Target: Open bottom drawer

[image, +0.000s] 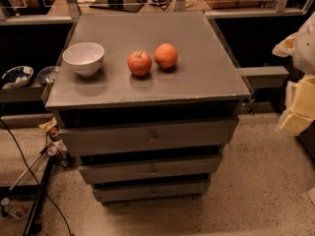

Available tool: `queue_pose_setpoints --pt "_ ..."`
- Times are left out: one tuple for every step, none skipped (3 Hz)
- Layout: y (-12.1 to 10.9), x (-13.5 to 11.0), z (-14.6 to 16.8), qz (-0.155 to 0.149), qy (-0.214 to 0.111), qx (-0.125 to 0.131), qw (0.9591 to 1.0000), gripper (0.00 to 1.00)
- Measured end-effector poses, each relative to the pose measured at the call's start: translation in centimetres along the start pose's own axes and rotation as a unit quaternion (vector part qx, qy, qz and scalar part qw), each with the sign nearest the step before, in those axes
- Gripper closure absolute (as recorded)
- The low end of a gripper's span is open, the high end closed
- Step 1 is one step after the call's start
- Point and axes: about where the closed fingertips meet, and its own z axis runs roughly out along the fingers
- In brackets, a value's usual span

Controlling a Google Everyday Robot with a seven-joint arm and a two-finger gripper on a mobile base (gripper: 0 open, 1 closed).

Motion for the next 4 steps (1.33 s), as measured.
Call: queue_pose_setpoints --pt "0.3 0.0 0.6 -0.001 -0.003 0.001 1.0000 0.00" --pt "2.6 -0.2 3.8 0.002 -0.024 -0.001 0.9997 0.00" --pt "4.3 -0.6 6.4 -0.001 -0.043 -0.021 0.9989 0.00" --pt "4.4 -0.5 6.6 0.000 -0.043 -0.022 0.9988 0.00"
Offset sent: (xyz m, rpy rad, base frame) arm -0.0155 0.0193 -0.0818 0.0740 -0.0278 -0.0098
